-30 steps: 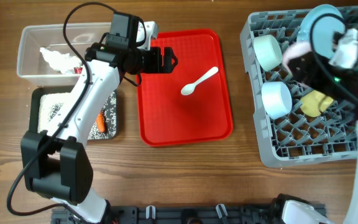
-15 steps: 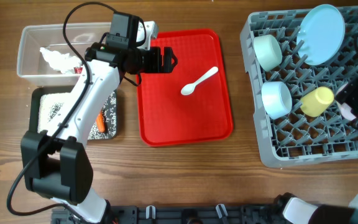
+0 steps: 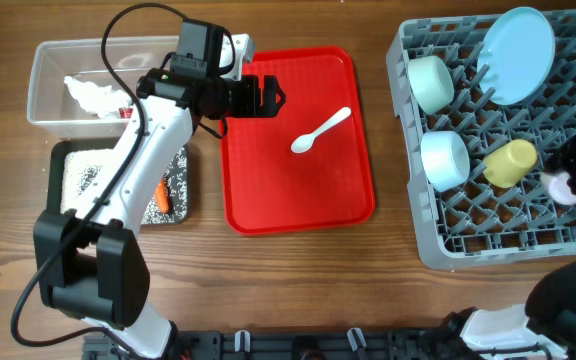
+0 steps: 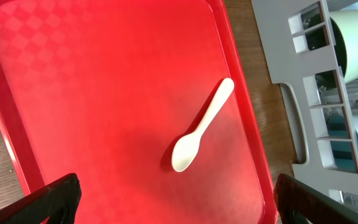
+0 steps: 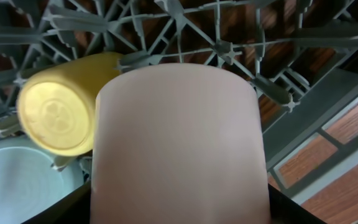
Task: Sort waste into correct bins and load items into the dishwasher rack
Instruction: 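Carry the pink cup into the rack beside the yellow cup and release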
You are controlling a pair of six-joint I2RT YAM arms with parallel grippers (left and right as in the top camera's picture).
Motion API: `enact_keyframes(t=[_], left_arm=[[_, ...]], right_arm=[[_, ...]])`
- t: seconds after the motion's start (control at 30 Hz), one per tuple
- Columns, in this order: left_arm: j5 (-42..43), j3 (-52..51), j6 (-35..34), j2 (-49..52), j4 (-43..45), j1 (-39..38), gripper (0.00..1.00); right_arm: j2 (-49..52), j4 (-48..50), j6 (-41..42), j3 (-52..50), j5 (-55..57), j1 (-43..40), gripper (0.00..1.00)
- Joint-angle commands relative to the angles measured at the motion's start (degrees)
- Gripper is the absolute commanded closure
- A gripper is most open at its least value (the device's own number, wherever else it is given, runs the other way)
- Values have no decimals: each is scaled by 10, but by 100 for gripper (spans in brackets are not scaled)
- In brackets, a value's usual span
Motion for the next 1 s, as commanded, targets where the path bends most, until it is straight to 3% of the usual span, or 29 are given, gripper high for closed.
enact_keyframes(t=[0.0,0.43,0.6,0.97], left_arm=[[-3,0,7,-7,0,-2,0],[-3,0,7,-7,0,-2,0],[-3,0,7,-7,0,-2,0],[-3,0,7,-7,0,-2,0]], right_arm=[[20,1,-1,1,17,-3,41],[24,40,0,-62,1,-3,41],[24,44,3,-63,0,-3,2],[23,44,2,-61,-17,-3,0]])
